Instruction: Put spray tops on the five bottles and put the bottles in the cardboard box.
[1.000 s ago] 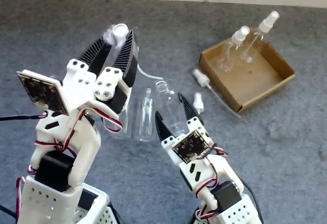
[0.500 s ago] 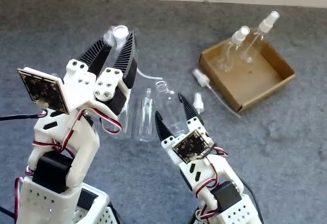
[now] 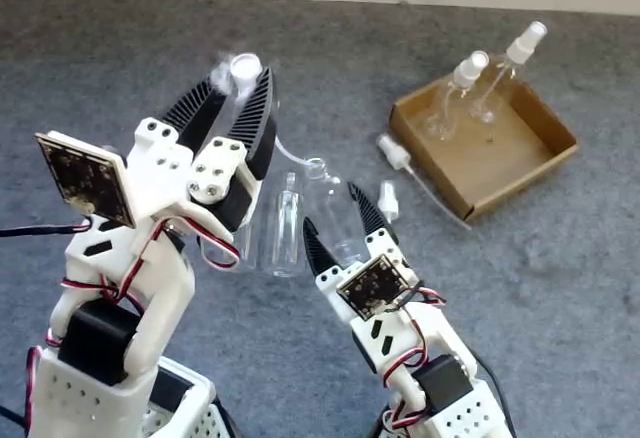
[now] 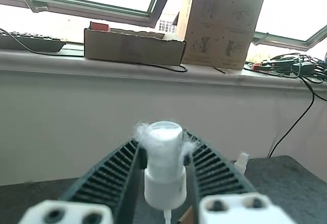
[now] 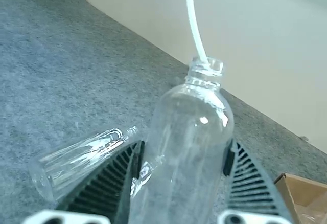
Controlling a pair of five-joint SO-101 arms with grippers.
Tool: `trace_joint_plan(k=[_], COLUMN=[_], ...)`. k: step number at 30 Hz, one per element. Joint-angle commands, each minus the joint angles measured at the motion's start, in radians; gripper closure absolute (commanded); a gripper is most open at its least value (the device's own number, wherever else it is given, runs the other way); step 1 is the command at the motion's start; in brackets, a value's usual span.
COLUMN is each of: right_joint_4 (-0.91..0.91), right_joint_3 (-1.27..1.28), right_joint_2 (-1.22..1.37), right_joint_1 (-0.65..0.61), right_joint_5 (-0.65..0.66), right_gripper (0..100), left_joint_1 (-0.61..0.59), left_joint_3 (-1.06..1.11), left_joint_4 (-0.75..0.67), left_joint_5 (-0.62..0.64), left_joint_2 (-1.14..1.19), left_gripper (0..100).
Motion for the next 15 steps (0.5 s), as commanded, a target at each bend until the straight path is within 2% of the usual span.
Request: trace_joint_plan(k=[1,12,15], right_joint_4=[0.002,0.002,0.002], right_joint_3=[0.124,0.124,0.124], right_joint_2=[-0.013,-0.010,-0.010], right_joint_1=[-0.005,-0.005,-0.005], right_joint_5=[0.012,0.012,0.012], right_gripper=[83.5,83.5,83.5], left_joint_1=[0.019,0.058,0.067], left_joint_3=[-0.099,-0.045,-0.002], left_joint_4=[0.068,0.068,-0.002], left_joint_5=[-0.005,-0.003,-0.003], left_joint_2=[-0.004,-0.001,0.007], left_gripper=[100,100,100])
